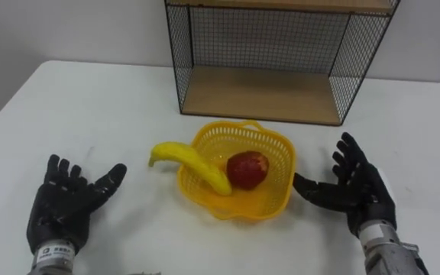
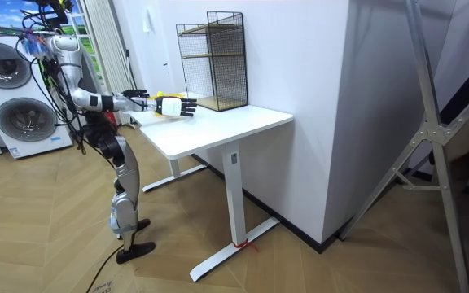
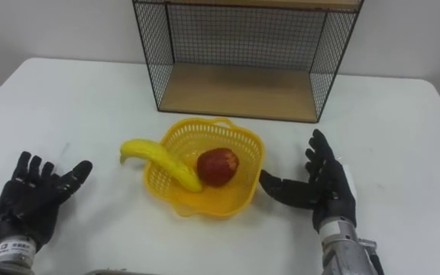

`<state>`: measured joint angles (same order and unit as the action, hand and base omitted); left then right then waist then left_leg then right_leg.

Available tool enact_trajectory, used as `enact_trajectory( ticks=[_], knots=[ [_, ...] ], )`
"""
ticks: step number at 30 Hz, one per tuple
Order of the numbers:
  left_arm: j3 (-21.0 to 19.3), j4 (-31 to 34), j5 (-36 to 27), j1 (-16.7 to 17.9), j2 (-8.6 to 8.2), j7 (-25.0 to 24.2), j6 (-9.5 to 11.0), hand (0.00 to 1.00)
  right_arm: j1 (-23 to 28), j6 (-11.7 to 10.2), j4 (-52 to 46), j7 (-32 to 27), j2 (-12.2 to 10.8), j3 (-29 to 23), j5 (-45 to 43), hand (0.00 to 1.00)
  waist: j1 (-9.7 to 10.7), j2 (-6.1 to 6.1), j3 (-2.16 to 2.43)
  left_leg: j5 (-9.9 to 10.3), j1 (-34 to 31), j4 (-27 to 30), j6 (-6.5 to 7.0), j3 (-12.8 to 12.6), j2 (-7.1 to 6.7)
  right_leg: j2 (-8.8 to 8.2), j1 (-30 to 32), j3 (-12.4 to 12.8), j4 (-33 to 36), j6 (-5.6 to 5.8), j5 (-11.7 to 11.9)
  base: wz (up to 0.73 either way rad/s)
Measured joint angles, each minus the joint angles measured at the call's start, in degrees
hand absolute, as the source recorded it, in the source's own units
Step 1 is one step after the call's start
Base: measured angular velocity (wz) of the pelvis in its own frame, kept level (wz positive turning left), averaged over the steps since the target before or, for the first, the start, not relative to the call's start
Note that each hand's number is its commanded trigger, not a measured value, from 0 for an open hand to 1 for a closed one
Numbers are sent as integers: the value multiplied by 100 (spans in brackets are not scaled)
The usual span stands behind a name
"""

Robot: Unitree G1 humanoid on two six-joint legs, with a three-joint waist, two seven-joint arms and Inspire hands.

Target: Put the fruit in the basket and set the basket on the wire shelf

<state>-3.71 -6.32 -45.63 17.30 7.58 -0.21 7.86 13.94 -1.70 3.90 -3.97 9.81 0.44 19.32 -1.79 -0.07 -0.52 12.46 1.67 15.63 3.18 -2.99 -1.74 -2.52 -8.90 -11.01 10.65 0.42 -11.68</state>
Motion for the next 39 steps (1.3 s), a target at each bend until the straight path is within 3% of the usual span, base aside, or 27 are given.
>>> enact_trajectory(
  ticks=[14,25,31,39],
  knots=[
    [0,-66,-230,9,0,-626,-208,0,-39,-1,-19,98,1,-9,-145,0,31,64,27,-5,-42,5,4,-18,4,-1,80,24,17,0,0,0],
    [212,-62,-432,65,81,-933,-242,0,-76,-1,59,422,-42,2,1906,0,170,16,-1,-17,-13,-34,17,-93,8,-7,41,95,17,6,1,-2],
    [234,-62,-432,101,90,-947,-164,0,-120,-28,262,426,-134,-1,2183,0,309,-37,2,-16,-2,-23,19,-143,11,-7,22,105,15,16,7,0],
    [340,-62,-442,98,89,-948,-160,0,-119,-27,277,352,-135,0,2306,0,338,-43,5,-14,2,-6,25,-160,11,-9,46,139,21,31,19,-2]
  ],
)
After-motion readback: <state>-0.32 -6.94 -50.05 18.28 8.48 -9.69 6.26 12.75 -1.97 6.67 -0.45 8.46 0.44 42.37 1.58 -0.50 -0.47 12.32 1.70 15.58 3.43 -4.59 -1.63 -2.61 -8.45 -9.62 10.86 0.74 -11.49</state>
